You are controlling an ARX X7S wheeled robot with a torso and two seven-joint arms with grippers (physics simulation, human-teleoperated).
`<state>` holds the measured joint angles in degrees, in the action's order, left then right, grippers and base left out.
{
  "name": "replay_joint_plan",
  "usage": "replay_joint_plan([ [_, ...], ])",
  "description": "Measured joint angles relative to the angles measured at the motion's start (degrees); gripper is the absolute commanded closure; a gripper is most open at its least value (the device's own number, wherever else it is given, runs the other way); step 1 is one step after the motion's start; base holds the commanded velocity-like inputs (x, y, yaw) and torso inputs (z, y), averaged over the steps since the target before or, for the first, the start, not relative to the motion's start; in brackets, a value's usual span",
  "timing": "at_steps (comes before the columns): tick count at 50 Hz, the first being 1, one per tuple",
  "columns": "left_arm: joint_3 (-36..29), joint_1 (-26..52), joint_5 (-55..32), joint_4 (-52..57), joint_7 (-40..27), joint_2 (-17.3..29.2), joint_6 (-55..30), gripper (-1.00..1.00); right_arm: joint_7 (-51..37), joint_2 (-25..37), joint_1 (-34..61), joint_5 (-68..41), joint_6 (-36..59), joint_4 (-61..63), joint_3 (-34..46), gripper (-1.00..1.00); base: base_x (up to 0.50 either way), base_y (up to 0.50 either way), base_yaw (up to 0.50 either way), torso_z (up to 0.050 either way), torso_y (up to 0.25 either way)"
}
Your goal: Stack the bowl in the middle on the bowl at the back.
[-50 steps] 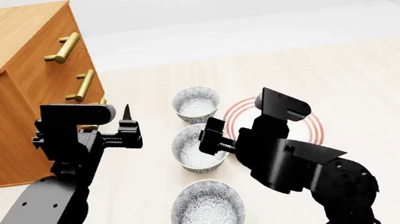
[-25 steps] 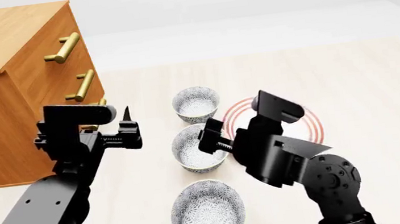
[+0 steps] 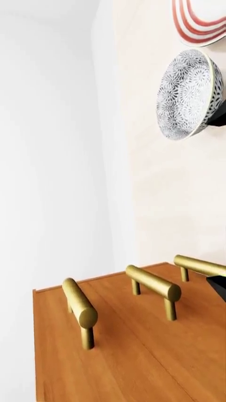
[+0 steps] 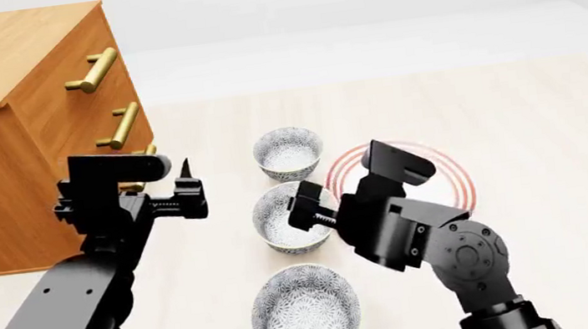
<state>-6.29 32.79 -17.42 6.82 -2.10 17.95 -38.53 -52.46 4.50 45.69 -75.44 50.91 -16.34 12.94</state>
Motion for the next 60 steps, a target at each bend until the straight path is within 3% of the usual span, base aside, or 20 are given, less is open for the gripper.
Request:
replay_joint_plan([
  [60, -0.2, 1.8, -0.1, -6.7, 0.0, 0.3, 3.7, -1.0, 8.9, -1.7, 6.1, 1.9, -6.6, -16.6, 7.8, -1.0, 0.0, 0.0, 0.0, 0.0, 0.0],
])
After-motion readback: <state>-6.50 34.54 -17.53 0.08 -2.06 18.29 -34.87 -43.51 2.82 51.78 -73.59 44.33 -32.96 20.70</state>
